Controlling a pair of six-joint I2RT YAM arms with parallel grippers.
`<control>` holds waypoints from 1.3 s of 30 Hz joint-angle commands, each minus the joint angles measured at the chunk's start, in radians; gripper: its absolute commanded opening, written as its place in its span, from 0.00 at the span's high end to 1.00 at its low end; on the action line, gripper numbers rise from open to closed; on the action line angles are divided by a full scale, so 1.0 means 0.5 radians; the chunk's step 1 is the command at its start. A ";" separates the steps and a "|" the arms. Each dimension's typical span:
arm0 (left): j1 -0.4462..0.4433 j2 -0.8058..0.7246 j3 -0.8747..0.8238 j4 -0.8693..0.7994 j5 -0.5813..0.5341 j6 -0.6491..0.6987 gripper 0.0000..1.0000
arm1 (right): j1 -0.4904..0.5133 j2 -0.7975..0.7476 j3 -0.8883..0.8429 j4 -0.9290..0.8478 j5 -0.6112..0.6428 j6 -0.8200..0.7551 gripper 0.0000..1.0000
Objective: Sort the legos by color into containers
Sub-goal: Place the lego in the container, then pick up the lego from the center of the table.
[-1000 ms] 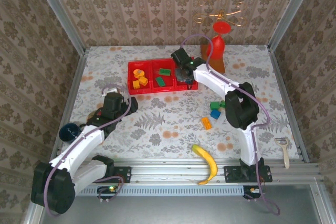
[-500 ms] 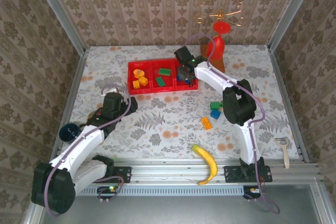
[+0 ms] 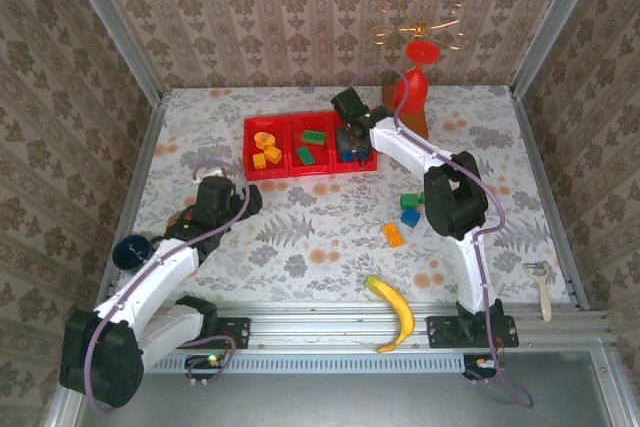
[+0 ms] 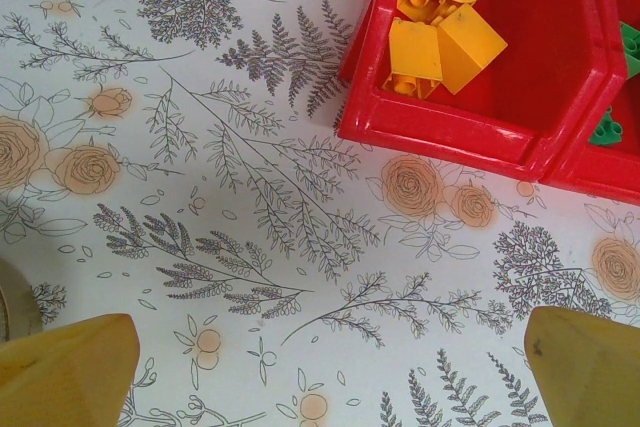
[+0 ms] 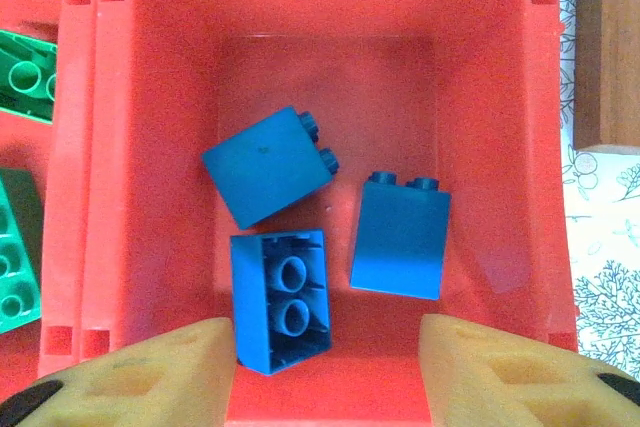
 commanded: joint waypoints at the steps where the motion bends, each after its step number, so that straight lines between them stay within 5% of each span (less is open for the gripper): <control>1: 0.013 -0.008 0.030 -0.035 0.011 -0.025 0.00 | 0.007 -0.194 -0.089 -0.064 -0.042 0.043 0.46; 24: 0.014 -0.006 -0.002 0.007 0.042 -0.028 0.00 | -0.050 -1.200 -1.345 -0.026 0.137 0.389 0.21; 39: 0.016 -0.012 -0.007 -0.019 0.048 -0.037 0.00 | -0.155 -1.041 -1.501 -0.021 0.084 0.404 0.12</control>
